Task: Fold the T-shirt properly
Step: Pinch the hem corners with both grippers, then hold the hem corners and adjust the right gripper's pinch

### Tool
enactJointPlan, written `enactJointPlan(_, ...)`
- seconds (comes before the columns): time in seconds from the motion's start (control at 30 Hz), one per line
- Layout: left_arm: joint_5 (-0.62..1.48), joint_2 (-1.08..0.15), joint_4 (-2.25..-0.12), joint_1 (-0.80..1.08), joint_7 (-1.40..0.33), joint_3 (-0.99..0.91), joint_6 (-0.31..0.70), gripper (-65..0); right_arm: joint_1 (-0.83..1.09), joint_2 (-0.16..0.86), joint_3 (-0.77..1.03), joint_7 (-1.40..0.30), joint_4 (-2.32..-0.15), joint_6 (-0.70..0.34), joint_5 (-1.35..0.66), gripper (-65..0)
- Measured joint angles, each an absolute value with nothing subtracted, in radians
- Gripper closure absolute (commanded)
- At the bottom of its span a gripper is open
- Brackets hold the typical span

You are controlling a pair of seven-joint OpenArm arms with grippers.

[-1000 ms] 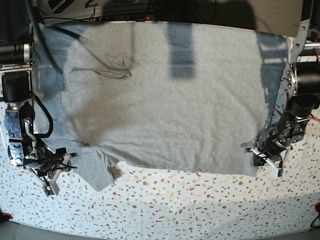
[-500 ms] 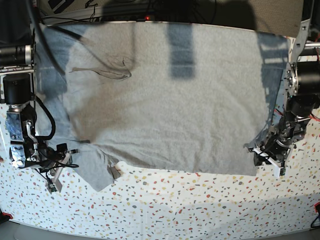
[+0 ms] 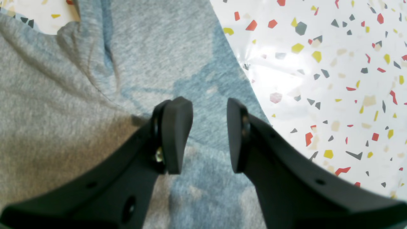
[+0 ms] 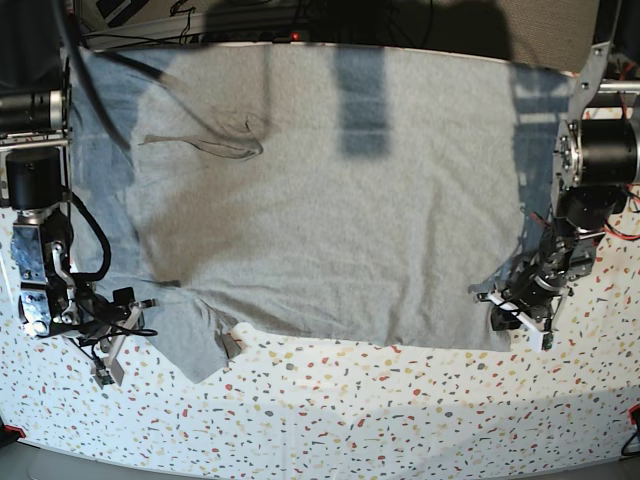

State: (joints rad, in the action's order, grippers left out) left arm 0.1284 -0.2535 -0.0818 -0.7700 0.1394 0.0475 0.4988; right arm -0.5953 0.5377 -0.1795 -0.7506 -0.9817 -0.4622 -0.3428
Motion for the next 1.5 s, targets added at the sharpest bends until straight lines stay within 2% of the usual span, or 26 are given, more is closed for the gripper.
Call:
enactJointPlan(0.07, 0.128, -0.252, -0.082, -0.770, 0.139, 0.047, 0.498, 0.0, -0.595, 0.537, -0.179, -0.750, -0.982, -0.462, -0.343, -22.7)
enactJointPlan(0.27, 0.128, -0.252, -0.082, -0.770, 0.170, 0.047, 0.373, 0.0, -0.595, 0.538, -0.179, -0.719, -0.982, -0.462, -0.343, -22.7)
enactJointPlan(0.53, 0.128, -0.253, -0.082, -0.765, 0.198, 0.047, 0.369, 0.0, -0.607, 0.527, -0.179, -0.591, -0.958, -0.467, -0.237, -22.7)
enactJointPlan(0.7, 0.128, -0.251, -0.082, -0.765, 0.196, 0.047, 0.369, 0.0, -0.733, 0.491, -0.179, -0.580, -0.746, -0.471, -0.239, -22.7)
enactJointPlan(0.8, 0.129, -0.249, -0.082, -0.771, 0.175, 0.047, 0.368, 0.0, -0.823, 0.492, -0.178, -0.560, -0.598, -0.568, -0.237, -22.7)
enactJointPlan(0.87, 0.129, -0.249, -0.082, -0.770, 0.172, 0.047, 0.368, 0.0, -0.867, 0.495, -0.178, -0.545, -0.512, -0.577, -0.229, -22.7)
enactJointPlan(0.9, 0.129, -0.249, -0.082, -0.770, 0.173, 0.047, 0.368, 0.0, -0.883, 0.497, -0.178, -0.525, -0.473, -0.589, -0.223, -23.3)
enactJointPlan(1.0, 0.129, -0.249, -0.082, -0.770, 0.173, 0.047, 0.368, 0.0, -0.892, 0.499, -0.176, -0.409, -0.392, -0.630, -0.211, -31.1)
enactJointPlan(1.33, 0.132, -0.248, -0.082, -0.770, 0.157, 0.047, 0.368, 0.0, -0.880, 0.498, -0.177, -0.389, -0.318, -0.651, -0.134, -31.7)
enactJointPlan(1.5, 0.132, -0.249, -0.082, -0.771, 0.157, 0.047, 0.368, 0.0, -0.863, 0.496, -0.177, -0.364, -0.318, -0.635, 0.001, -31.7)
